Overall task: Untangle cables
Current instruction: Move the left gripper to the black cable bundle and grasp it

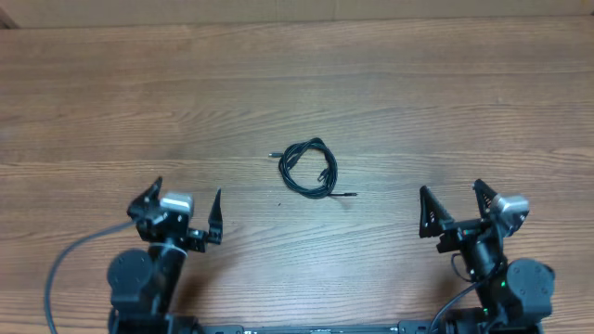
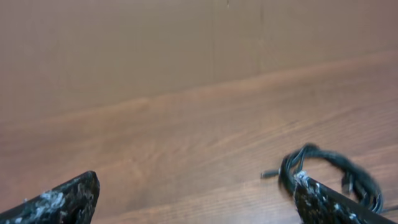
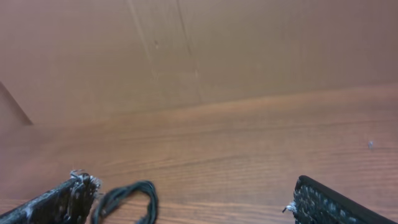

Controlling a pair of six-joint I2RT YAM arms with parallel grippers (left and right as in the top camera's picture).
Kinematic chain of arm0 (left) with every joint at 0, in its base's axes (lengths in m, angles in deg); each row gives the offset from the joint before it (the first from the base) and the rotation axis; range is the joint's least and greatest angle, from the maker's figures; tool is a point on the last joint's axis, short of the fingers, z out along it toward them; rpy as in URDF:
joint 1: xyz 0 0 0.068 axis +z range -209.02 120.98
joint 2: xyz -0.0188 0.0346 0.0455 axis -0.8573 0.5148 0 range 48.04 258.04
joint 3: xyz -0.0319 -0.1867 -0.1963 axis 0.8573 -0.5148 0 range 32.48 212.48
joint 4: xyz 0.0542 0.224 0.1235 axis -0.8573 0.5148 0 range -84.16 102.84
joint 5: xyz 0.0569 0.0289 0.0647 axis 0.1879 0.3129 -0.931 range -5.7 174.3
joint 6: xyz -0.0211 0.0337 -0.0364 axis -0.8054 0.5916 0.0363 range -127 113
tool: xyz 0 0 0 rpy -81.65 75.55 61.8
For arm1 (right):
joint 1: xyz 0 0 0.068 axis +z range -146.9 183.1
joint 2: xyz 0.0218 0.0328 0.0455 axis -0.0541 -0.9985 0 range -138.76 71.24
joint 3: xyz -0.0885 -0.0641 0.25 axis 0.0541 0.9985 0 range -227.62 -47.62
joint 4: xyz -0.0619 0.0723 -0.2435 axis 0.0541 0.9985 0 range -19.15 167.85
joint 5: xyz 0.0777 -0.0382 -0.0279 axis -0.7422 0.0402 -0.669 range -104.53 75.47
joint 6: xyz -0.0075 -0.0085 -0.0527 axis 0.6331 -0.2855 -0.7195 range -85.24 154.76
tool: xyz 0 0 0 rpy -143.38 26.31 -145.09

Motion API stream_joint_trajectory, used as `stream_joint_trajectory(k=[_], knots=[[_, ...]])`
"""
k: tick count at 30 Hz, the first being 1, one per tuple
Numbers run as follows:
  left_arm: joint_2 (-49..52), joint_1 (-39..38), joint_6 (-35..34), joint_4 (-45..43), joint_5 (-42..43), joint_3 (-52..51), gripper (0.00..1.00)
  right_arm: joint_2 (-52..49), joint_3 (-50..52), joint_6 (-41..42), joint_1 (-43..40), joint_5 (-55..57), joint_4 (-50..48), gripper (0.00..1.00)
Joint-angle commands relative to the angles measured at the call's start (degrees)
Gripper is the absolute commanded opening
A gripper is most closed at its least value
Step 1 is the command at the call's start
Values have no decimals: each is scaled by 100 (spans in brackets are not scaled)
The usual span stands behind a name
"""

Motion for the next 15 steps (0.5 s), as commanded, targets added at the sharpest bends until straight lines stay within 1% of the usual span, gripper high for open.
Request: stream_joint_trajectory(k=[1,5,6,10,13,15], knots=[[1023,39,-31,374,448,1169,100,-833,-944,-4,-2,-57,323,100],[2275,31,4,1309,826,2520,100,-1899,-1982,-26,-2,-166,914,100],[2778,28,0,1690,938,3067,100,-2420,-2524,-26,-2,-188,1322,100],[3976,7,-37,2680,1250,4450,100,-3569,-3792,-22,-2,-219,2358,100],[4953,-133,-337,3560,1158,5598,100,-4470,-4811,-22,-2,-385,3239,100],[5440,-269,-402,3877,1069,6126,100,-4942,-5324,-22,-7,-514,3713,100]])
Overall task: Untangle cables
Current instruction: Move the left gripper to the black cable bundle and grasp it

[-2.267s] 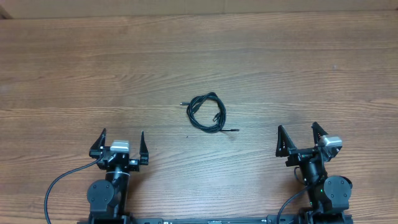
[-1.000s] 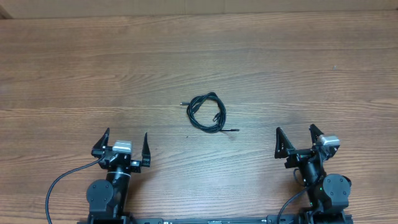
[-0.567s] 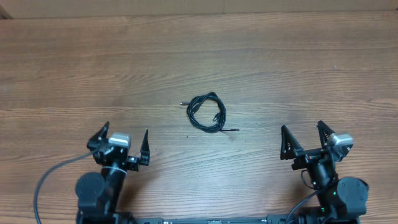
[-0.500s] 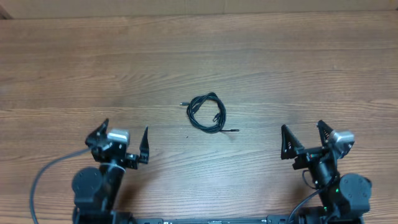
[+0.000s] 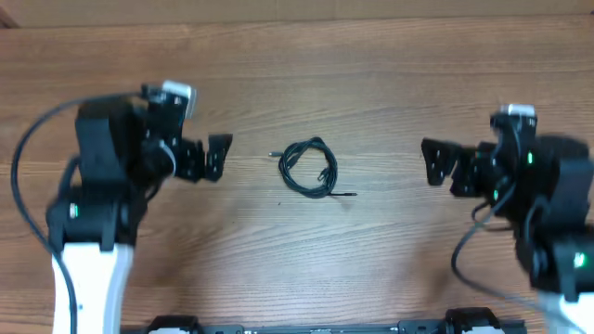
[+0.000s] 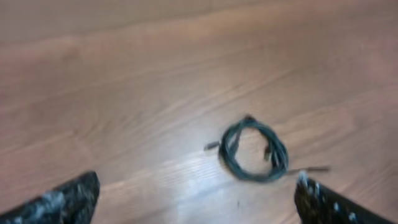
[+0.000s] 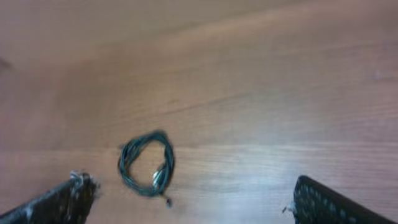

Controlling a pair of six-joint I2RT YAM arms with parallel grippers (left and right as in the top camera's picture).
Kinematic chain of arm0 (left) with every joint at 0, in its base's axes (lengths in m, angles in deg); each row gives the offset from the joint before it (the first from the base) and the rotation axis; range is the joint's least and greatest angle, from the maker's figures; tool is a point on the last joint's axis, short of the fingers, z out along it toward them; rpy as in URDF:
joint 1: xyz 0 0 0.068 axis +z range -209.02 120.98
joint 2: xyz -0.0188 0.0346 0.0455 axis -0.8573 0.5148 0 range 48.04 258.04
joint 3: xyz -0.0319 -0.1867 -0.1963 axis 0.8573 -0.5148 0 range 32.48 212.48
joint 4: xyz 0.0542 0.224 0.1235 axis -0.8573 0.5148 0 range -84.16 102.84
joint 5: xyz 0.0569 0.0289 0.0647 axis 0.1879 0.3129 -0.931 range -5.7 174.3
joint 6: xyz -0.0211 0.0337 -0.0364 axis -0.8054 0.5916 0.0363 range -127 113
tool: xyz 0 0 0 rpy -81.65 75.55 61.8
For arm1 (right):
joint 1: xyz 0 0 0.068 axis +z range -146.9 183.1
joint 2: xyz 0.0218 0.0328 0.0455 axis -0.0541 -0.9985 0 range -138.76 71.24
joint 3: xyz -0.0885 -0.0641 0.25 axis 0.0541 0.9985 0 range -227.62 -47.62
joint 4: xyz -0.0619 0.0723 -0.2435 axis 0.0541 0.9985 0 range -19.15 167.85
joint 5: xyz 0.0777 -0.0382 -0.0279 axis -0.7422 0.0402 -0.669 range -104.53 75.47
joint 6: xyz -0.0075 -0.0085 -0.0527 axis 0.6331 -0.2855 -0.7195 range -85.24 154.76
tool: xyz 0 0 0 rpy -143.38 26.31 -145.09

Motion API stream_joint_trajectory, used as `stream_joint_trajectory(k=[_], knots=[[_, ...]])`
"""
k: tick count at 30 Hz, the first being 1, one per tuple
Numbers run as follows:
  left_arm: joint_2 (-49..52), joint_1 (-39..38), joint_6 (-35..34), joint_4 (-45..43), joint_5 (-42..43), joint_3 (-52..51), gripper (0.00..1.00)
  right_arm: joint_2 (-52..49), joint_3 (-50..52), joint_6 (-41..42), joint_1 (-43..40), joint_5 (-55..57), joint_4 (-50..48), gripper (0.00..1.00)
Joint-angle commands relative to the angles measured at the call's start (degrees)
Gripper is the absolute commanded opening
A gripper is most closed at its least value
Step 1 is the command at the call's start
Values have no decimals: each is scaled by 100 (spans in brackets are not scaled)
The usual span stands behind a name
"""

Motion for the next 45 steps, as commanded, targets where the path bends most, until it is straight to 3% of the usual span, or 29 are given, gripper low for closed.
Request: stream_joint_trajectory(k=[1,7,9,10,12,14,16,17,18,19,21,23,27,37,40,45], knots=[[944,-299,-269,498,-33,1152,99,-887,-1075,-20,-4,-328,695,100],[2133,-1088,-254,953,-400,1993,99,-1952,-1698,79,-4,-603,1287,100],[2332,-1259,-273,844,-184,1993,100,-2107,-1698,85,-4,-918,1244,100],[2594,-1458,-391,839,411,1991,100,-2245,-1698,81,-4,-1178,1244,100],[2804,-1591,-374,857,802,1991,99,-2310,-1694,17,-7,-1163,1244,100],[3016,-1657,-428,669,793,1989,99,-2315,-1694,20,-11,-1064,1237,100],[3226,-1705,-590,522,920,1989,69,-2312,-1694,24,-11,-1003,1266,100],[3357,-1740,-839,466,822,1989,59,-2315,-1694,24,-11,-986,1285,100],[3512,-1777,-1220,455,525,1989,57,-2315,-1694,24,-11,-988,1294,100],[3759,-1847,-2037,546,-212,1989,48,-2315,-1694,24,-9,-988,1296,100],[4050,-1928,-2876,719,-894,1989,43,-2315,-1694,24,-11,-986,1316,100],[4293,-2002,-3132,782,-1032,1989,37,-2315,-1694,24,-9,-988,1331,100],[4841,-2201,-3652,946,-1248,1989,35,-2315,-1694,24,-9,-988,1362,100],[5665,-2411,-3982,997,-1598,1989,26,-2315,-1692,24,-9,-988,1408,100],[5792,-2409,-4131,999,-1794,1987,17,-2315,-1694,24,-9,-988,1414,100],[5829,-2409,-4170,940,-1867,1987,19,-2315,-1692,24,-9,-988,1416,100]])
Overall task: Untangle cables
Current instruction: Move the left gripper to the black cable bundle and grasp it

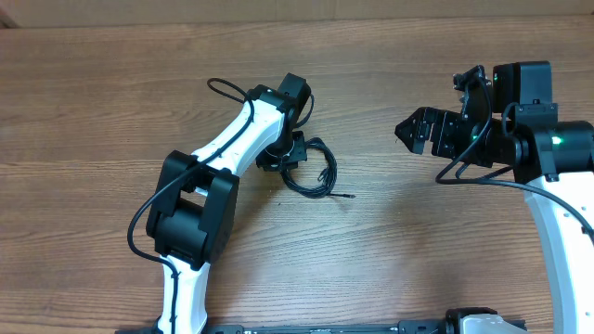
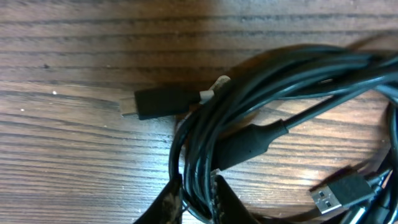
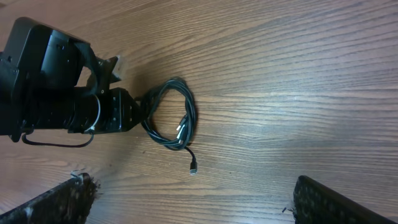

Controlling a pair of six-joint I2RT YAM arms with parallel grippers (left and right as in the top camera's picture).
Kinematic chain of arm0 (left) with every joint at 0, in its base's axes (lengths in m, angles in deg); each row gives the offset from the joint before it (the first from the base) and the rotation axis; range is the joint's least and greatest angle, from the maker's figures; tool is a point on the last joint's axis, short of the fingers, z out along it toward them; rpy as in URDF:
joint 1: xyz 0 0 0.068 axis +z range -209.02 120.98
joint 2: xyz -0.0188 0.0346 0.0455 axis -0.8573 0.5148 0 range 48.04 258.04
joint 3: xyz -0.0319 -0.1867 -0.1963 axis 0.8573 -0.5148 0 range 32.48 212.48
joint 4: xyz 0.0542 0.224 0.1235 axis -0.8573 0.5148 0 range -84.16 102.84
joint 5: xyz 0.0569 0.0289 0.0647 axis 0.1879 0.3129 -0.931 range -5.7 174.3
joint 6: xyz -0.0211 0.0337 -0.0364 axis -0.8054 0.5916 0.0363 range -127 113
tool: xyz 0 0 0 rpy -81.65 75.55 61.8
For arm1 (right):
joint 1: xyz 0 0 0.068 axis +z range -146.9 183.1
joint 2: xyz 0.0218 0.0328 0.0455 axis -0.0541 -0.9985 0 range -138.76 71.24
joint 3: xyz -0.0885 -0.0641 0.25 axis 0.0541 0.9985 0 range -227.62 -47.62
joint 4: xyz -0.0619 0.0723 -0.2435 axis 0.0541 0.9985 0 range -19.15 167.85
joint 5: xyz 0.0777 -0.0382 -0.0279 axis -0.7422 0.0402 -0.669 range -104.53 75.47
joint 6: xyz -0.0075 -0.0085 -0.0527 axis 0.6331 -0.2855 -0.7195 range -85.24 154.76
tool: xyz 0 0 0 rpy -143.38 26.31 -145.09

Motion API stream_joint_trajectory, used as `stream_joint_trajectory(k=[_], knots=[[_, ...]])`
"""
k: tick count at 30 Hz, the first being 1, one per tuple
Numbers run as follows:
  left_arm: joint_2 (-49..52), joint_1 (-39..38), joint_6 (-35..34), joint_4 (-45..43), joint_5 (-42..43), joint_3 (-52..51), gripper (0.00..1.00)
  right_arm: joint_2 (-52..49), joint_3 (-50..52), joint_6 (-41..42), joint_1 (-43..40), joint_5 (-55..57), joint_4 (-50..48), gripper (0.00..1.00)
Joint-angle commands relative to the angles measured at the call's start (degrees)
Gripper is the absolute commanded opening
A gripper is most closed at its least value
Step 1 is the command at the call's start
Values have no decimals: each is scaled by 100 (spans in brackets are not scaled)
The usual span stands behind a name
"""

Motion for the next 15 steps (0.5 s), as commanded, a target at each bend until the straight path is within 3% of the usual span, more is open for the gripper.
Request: stream_joint_trajectory(k=[1,5,7,10,13,15], knots=[[96,11,-149,-33,-271,98,21,28,-146,-17,-9,-33,-15,100],[190,9,-267,-184,-750,46,33,28,-144,-17,-9,-33,-11,100],[249,15,-278,-249,-706,39,32,28,-144,-17,-9,-33,-9,100],[323,13,-280,-343,-575,37,21,28,-144,-17,-9,-33,-11,100],[400,-20,-280,-422,-518,35,18,28,-140,-15,-9,-35,-11,100],[415,-31,-278,-426,-402,35,4,28,-133,42,-9,-35,-9,100]])
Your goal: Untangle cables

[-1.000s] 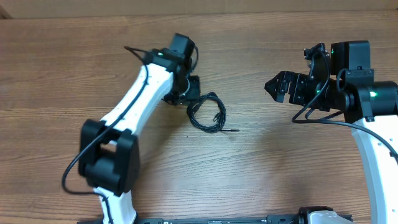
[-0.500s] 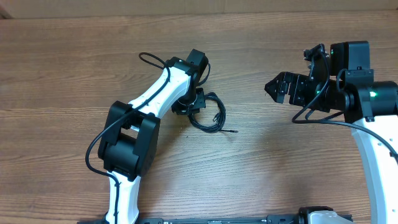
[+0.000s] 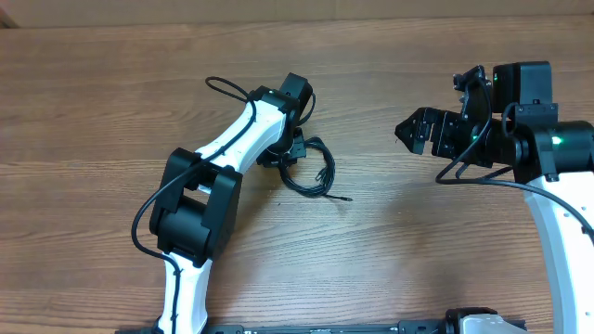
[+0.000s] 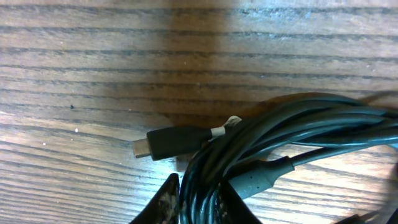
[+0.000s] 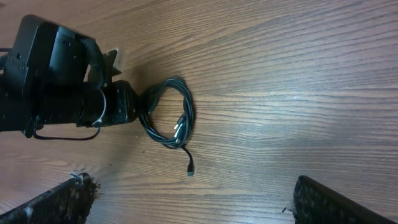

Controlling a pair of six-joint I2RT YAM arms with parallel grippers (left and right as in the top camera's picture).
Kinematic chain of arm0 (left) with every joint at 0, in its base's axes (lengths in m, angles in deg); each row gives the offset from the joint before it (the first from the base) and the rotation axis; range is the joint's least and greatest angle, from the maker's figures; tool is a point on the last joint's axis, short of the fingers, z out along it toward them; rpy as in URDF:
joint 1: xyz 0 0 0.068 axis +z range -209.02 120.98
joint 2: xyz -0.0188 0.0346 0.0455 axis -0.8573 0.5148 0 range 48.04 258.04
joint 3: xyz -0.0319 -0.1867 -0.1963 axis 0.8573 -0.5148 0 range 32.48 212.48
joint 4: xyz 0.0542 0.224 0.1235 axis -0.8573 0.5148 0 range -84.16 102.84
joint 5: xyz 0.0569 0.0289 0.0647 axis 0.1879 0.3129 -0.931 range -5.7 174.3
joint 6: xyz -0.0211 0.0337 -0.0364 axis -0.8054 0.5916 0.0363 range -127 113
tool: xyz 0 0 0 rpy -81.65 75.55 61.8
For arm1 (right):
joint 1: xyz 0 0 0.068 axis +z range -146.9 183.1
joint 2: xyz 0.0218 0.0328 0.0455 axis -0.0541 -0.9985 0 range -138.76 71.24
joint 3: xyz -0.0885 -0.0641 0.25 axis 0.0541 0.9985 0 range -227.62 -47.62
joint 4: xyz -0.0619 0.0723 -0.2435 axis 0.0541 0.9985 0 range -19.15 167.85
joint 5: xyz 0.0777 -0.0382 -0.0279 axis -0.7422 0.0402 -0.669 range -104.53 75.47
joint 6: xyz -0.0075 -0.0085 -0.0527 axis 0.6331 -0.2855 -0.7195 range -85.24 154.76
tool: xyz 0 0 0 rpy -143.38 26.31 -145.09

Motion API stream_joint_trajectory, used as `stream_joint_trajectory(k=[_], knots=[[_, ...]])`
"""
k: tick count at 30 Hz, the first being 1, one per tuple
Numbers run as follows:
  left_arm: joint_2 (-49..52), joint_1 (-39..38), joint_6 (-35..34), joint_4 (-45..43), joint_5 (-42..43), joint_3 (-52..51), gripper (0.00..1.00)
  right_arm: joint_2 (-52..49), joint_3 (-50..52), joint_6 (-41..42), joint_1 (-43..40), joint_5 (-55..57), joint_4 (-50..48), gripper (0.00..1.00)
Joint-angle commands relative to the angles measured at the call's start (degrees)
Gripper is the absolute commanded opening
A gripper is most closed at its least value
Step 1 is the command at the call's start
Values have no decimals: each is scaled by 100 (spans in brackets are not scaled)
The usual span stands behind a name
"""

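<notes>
A black cable bundle [image 3: 311,169] lies coiled on the wooden table, with one loose plug end [image 3: 345,198] pointing to the right. My left gripper [image 3: 284,154] is at the coil's left side, shut on several of its strands. In the left wrist view the strands [image 4: 280,127] run down between the fingertips [image 4: 166,202], and a black plug [image 4: 177,143] with a white tag sticks out to the left. My right gripper [image 5: 199,205] hangs open well to the right of the coil [image 5: 171,118] and holds nothing.
The wooden table [image 3: 93,93] carries only the cable. The left arm's own grey cable [image 3: 227,88] loops above its wrist. A cardboard-coloured wall [image 3: 297,9] borders the far edge.
In the left wrist view the plug and strands sit a little lower, and the coil's loose end has shifted slightly. The left gripper stays shut on the strands. The right arm is unchanged.
Both grippers first stood open at the near edge, with the coil untouched mid-table. Then both arms were out on either side of the coil. Later the left gripper was shut on the coil's left strands with the right open at the right, as it still is.
</notes>
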Motion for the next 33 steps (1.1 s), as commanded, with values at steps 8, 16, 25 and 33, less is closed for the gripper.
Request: stream_joint_trajectory(k=[8,16,25,33], knots=[[-284,498,1961,144,2208,719,4,17,-125,1366,-4,-599,-448,90],[-1440,1202,2577,256,3333,826,4,-240,-125,2745,240,-1349,-1604,64],[-1517,1202,984,227,2750,824,4,-1025,-125,3442,1362,-1384,-3126,49],[-1517,1215,-531,118,2461,824,4,-1799,-125,3904,1982,-535,-3563,30]])
